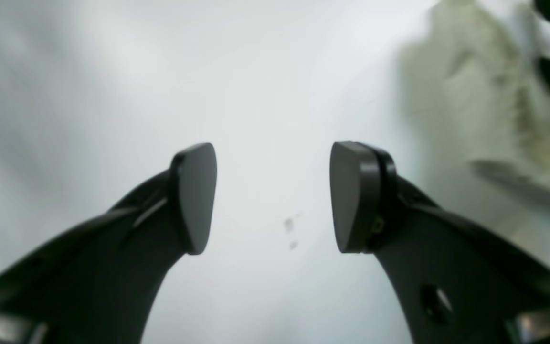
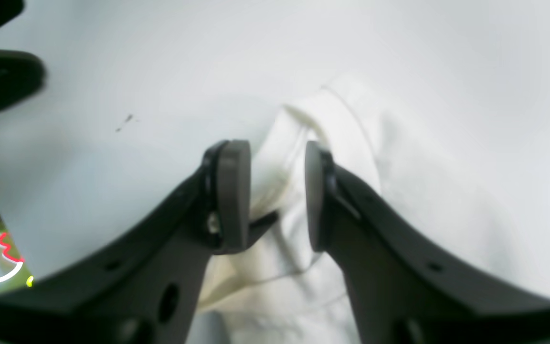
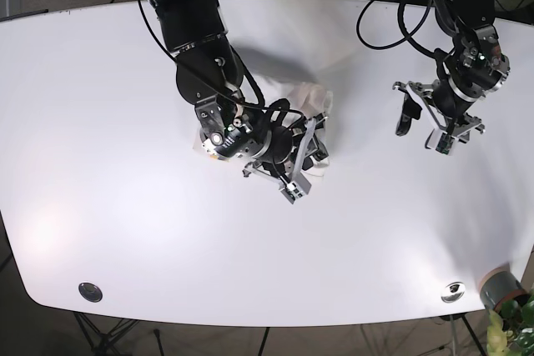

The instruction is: Fold the T-shirt properly

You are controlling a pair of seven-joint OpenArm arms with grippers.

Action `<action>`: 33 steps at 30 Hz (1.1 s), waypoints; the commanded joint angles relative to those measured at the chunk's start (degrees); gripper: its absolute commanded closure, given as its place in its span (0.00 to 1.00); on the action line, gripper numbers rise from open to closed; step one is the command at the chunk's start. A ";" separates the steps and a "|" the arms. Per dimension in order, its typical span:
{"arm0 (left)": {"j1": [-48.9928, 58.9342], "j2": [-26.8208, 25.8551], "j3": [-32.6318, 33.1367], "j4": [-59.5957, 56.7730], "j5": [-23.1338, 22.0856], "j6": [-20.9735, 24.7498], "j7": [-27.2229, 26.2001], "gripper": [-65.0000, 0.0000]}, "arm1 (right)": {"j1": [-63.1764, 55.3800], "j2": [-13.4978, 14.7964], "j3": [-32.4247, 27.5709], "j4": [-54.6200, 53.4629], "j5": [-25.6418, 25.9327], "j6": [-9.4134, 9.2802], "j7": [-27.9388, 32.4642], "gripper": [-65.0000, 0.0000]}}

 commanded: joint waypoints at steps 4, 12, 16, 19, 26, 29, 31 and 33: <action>-0.63 -0.58 8.23 1.63 -0.64 -0.06 -0.75 0.46 | -2.20 2.04 6.75 8.71 0.83 0.27 0.59 0.73; -2.56 3.02 19.75 3.04 -0.55 -0.06 -0.75 0.46 | -5.80 7.75 16.24 10.47 4.96 0.53 0.50 0.73; -2.74 5.75 23.53 2.77 -0.55 -0.06 -0.49 0.46 | -6.24 10.92 21.60 8.71 8.48 0.53 0.50 0.73; -2.47 6.89 26.08 2.51 -0.46 -0.06 -0.49 0.46 | -5.19 12.15 21.60 5.98 8.65 0.53 0.50 0.73; -2.82 6.80 26.43 -5.84 -0.46 -0.06 -0.67 0.46 | -4.04 12.06 21.60 -1.31 8.39 0.53 3.40 0.73; -3.70 5.66 26.43 -9.45 -0.46 -0.06 -0.84 0.46 | -3.78 12.06 21.52 -5.71 8.39 0.53 6.22 0.73; -4.67 4.17 26.43 -11.47 -0.46 -0.06 -0.84 0.46 | -3.60 12.15 21.52 -8.17 8.39 0.53 8.41 0.73; -5.29 3.11 26.43 -13.84 -0.55 -0.06 -0.84 0.46 | -3.60 12.15 21.52 -9.93 8.39 0.53 10.08 0.73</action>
